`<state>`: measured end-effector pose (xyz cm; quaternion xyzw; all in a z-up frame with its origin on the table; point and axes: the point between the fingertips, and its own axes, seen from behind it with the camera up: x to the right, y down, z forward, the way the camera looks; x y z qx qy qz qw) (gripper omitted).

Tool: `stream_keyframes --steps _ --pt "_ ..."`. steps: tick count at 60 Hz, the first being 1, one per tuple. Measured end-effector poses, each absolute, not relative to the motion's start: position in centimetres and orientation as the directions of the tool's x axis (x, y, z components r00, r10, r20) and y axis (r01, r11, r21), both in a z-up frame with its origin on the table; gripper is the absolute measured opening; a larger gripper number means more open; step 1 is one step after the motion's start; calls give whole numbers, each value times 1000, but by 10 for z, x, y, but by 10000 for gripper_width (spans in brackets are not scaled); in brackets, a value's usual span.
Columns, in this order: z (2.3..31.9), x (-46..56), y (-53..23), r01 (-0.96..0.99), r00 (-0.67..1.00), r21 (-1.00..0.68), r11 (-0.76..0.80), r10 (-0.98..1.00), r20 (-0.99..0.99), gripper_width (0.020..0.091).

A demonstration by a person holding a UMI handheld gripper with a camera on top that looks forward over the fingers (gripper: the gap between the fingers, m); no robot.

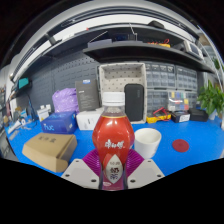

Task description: Pour water

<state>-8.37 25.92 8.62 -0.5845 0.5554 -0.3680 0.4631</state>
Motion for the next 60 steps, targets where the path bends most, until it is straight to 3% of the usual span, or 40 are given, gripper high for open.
stream_keyframes --steps 13,21,27,37,48,60 --pt "129 -31 284 -323 64 -845 427 -881 -469 282" --pt "143 -6 285 -325 -30 -562 761 -602 -798 283" --pt "142 5 286 -302 -103 -314 900 -358 -928 282" --pt "130 16 288 -287 -174 -23 958 -75 -982 280" --pt "137 24 289 -220 -222 262 940 214 -951 281" --pt "138 31 287 -182 -248 396 900 348 -904 280"
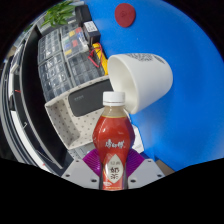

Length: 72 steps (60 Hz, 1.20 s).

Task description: Pour water

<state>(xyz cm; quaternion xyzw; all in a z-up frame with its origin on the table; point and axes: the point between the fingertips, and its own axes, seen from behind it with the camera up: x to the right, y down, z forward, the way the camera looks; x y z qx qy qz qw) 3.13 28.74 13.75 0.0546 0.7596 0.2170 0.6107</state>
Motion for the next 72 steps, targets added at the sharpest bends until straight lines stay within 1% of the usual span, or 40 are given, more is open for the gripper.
stream_keyframes --steps 7,8,14,20,26,30,32,33,35,39,40,42,45,50,52,53,56,61,72 --pt "140 32 286 -191 -240 384 904 336 -911 283" --pt "140 32 286 -193 -239 378 905 330 -913 309" --pt "138 28 287 -218 -244 301 928 247 -938 305" --pt "142 21 284 -296 -226 86 951 18 -974 304" --pt "169 21 255 -329 -152 -205 922 -266 -952 305" --pt "187 24 227 -323 -106 -405 855 -458 -883 306" --pt "191 25 215 -310 -83 -505 806 -552 -830 307" --pt "199 24 206 -317 -89 -544 777 -595 -799 307" --pt "207 27 189 -302 -84 -624 721 -672 -736 307" --pt "221 31 155 -272 -90 -750 603 -791 -605 305" --pt "216 31 145 -244 -82 -782 574 -815 -573 306" --pt "225 31 131 -251 -106 -822 512 -858 -502 306" --pt "227 33 107 -240 -127 -877 416 -909 -397 306" --pt "221 34 70 -234 -153 -935 265 -960 -234 307" --pt "213 36 57 -225 -155 -951 213 -971 -181 308" --pt "211 36 51 -225 -156 -956 187 -976 -154 338" --pt "202 37 35 -238 -161 -962 131 -983 -93 326" --pt "175 38 14 -263 -157 -961 91 -986 -51 327" --pt "125 41 -17 -308 -155 -950 58 -988 -11 325"
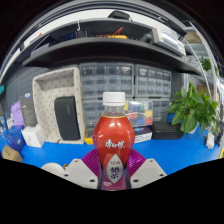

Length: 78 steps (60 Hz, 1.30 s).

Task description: Pour water

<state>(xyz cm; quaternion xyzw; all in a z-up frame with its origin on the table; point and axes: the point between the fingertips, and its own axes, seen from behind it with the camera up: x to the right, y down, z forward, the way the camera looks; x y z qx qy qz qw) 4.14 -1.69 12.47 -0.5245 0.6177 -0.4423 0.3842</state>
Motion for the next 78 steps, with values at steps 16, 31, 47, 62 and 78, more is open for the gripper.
stream_keyframes --steps 16,31,47,62,78 --pt "86 38 -17 -283 -97 -959 30 -995 -2 338" --pt "88 35 -19 -262 -106 -964 43 -994 -15 435" --pt "51 0 -18 -402 -152 -911 93 -988 -33 833" --pt "56 -82 22 -471 -162 -878 83 -987 -7 831" --pt "136 -129 76 -405 -146 -911 76 -989 -18 829"
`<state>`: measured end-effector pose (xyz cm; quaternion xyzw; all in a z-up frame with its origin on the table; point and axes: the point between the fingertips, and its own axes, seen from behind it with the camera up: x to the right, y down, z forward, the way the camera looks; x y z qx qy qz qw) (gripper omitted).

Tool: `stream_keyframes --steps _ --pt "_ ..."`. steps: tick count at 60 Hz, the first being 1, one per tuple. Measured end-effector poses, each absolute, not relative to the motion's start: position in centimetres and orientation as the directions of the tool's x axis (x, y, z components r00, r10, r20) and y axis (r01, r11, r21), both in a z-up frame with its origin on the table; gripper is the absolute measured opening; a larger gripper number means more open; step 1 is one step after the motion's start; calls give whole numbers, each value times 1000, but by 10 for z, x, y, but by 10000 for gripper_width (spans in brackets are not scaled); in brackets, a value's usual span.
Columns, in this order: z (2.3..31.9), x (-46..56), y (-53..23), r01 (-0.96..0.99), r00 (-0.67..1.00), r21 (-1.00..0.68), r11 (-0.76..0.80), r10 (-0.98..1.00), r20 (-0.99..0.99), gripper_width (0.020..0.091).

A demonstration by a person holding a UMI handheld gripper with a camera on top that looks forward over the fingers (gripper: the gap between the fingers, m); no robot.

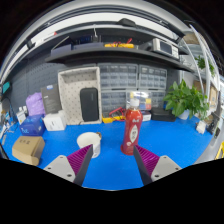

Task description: Pour water

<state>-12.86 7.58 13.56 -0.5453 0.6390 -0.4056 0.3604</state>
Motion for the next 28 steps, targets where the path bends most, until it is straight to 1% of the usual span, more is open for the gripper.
stream_keyframes --steps 7,16,20,28 --pt "166 -137 91 -351 -138 -933 87 -990 -40 830" --pt "195 -145 110 -303 -96 -950 69 -995 -42 825" --pt "206 -146 115 -282 -90 -957 62 -995 -37 838" --pt "211 -152 108 -269 -112 -962 44 -994 -15 832"
